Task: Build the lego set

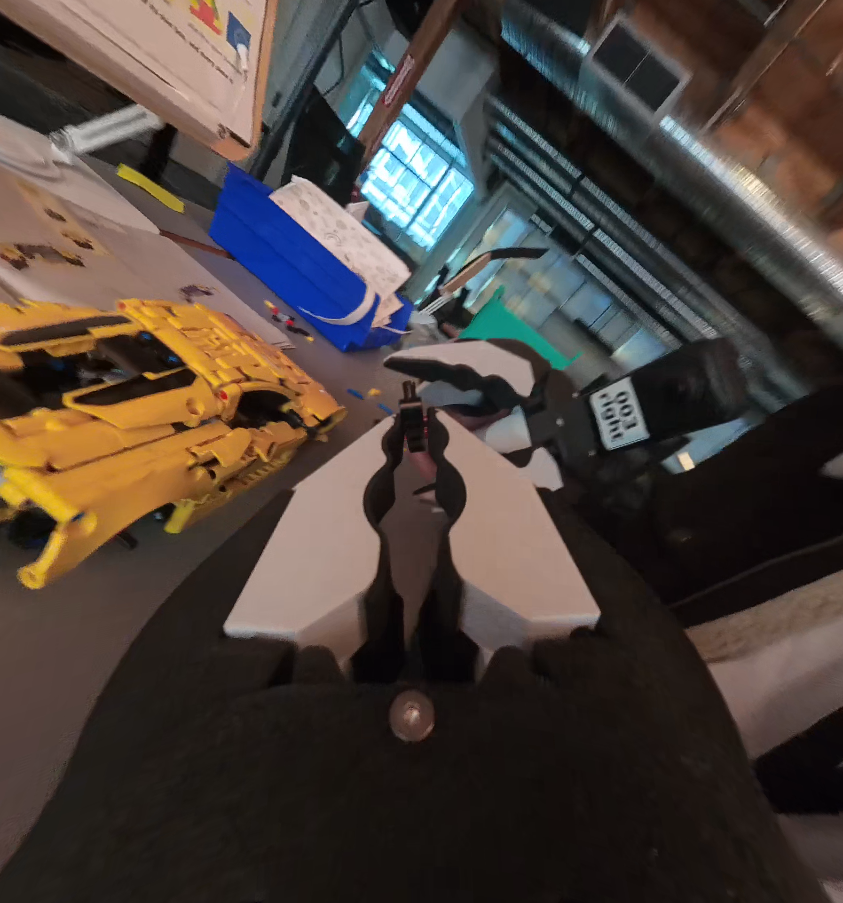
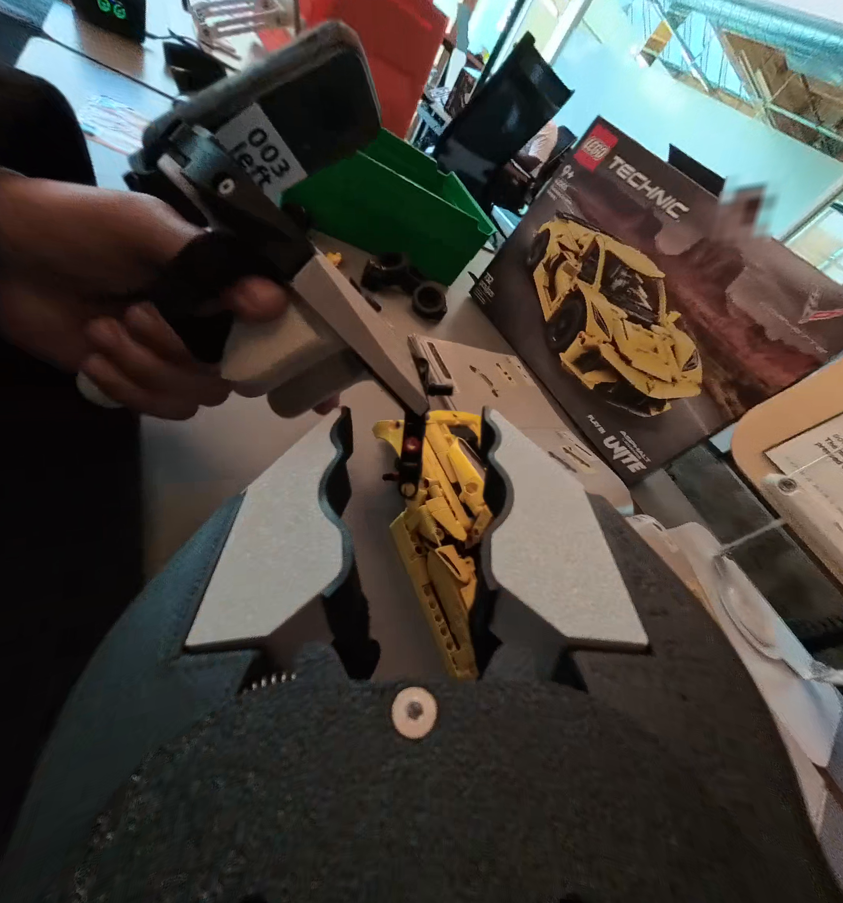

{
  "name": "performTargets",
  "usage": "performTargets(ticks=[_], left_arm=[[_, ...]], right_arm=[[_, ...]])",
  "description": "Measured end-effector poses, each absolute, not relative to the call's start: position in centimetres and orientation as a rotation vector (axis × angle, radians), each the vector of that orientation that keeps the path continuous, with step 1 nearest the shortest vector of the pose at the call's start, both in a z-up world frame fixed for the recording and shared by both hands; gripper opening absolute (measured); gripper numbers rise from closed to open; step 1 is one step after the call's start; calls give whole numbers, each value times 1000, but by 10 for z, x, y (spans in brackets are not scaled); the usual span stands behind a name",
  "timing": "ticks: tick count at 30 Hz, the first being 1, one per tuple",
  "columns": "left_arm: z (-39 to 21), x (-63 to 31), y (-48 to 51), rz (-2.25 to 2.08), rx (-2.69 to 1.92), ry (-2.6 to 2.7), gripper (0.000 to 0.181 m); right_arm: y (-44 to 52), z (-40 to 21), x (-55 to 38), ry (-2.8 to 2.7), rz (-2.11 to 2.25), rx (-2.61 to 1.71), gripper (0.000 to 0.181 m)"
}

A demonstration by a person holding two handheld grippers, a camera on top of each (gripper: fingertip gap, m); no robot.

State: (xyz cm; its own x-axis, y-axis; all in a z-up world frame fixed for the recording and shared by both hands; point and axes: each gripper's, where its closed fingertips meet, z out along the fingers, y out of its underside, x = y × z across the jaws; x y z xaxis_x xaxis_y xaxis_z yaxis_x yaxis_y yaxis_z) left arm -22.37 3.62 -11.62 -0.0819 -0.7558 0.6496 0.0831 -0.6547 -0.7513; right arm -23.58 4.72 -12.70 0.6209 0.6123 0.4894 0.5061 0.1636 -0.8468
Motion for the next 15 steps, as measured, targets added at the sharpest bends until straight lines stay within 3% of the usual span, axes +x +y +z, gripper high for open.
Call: performTargets(ticks=[5,15], left_arm=[[-115,-219,30,-1942,-1596,685,9],[-121,-216,25,-1946,-1628,733,8]], right_arm=[[47,-122,-239,-994,106,-1435,27],[40,-129,-240,-1089,140,-1471,16]])
